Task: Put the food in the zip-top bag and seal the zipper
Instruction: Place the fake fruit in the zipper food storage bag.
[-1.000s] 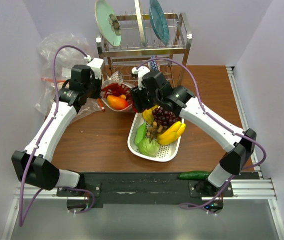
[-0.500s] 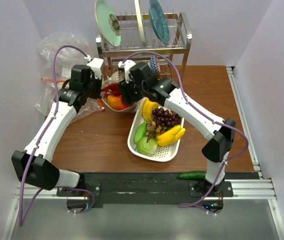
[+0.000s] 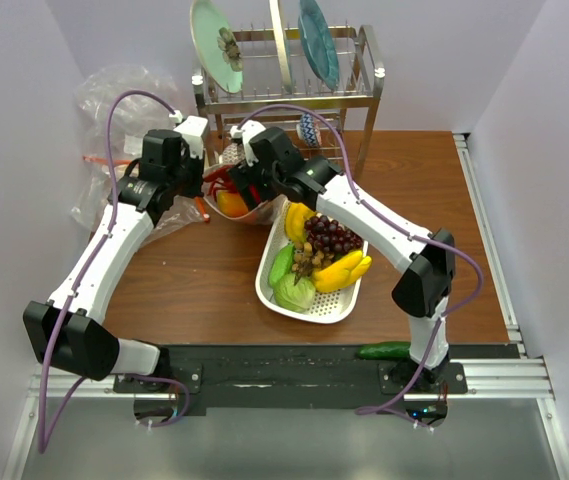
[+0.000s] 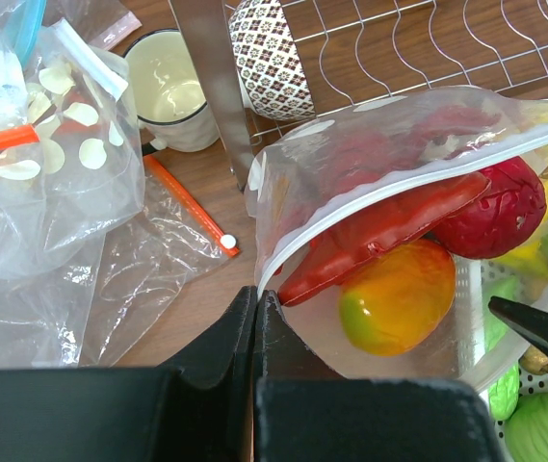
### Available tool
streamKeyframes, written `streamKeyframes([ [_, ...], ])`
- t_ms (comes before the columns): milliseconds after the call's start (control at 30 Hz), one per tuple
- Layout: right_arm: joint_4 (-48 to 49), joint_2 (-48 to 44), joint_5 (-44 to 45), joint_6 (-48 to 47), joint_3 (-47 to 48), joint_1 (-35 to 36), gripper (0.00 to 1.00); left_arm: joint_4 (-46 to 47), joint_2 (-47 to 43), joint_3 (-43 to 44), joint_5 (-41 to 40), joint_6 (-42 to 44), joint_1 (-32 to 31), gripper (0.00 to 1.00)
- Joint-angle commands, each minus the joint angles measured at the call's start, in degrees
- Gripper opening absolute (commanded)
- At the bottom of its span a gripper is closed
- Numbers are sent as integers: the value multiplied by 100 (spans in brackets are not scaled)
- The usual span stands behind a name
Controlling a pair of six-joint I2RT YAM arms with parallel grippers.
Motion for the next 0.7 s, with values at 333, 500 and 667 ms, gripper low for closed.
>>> streamKeyframes([
  [333,862,-1676,143,-887,-1405,-62,73,185,60,201,128,30,-9,0],
  [500,2343,-2555,-242,-861,-2899,-325,73,168,60,174,23,57,0,0],
  [667,3639,-3759,-1270,-958,-4921,-756,80,142,60,183,-48,74,0,0],
])
